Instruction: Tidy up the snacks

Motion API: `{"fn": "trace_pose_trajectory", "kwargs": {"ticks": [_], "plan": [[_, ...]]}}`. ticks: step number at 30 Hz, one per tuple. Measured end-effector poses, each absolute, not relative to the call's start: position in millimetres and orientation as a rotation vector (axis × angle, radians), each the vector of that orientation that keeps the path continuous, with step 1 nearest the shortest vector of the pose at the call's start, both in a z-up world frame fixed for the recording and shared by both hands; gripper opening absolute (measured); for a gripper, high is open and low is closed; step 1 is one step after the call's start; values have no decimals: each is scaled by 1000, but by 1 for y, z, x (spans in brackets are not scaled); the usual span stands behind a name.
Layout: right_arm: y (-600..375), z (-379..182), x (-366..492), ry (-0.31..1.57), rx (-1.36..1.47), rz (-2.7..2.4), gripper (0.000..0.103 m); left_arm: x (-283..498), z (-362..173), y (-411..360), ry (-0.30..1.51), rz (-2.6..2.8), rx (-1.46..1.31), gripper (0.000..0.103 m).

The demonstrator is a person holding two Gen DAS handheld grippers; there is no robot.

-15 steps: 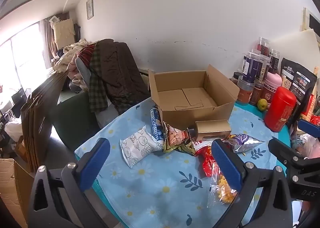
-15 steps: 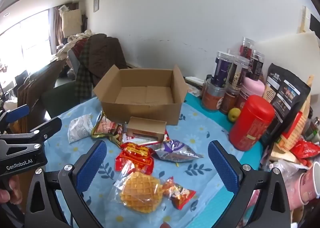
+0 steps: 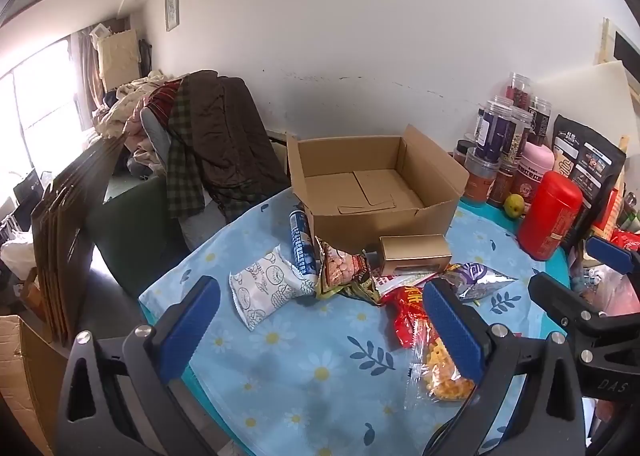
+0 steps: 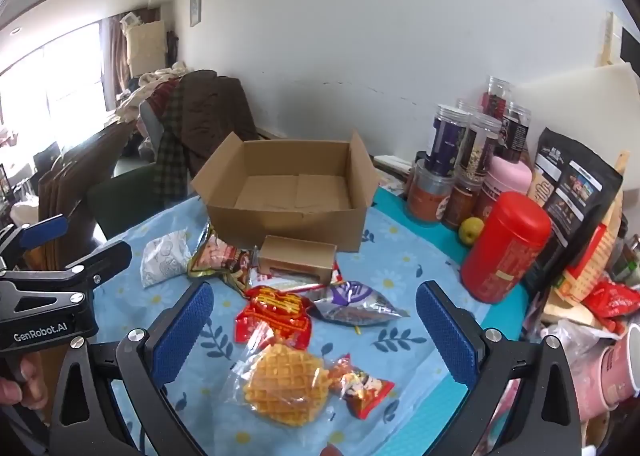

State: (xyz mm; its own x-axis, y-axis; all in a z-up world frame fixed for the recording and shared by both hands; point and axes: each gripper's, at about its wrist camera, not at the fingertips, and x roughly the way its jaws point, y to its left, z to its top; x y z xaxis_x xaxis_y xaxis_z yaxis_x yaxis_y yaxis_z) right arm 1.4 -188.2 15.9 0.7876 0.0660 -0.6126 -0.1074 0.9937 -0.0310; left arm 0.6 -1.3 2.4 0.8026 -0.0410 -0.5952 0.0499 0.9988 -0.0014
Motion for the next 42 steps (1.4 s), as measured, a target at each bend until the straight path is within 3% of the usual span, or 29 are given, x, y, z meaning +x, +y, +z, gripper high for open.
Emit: {"fn": "trace_pose_trajectory", "kwargs": {"ticks": [42], "plan": [[-190,20,-2,645,-48,112,103,-13,11,-1,619,-63,12,103]]}}
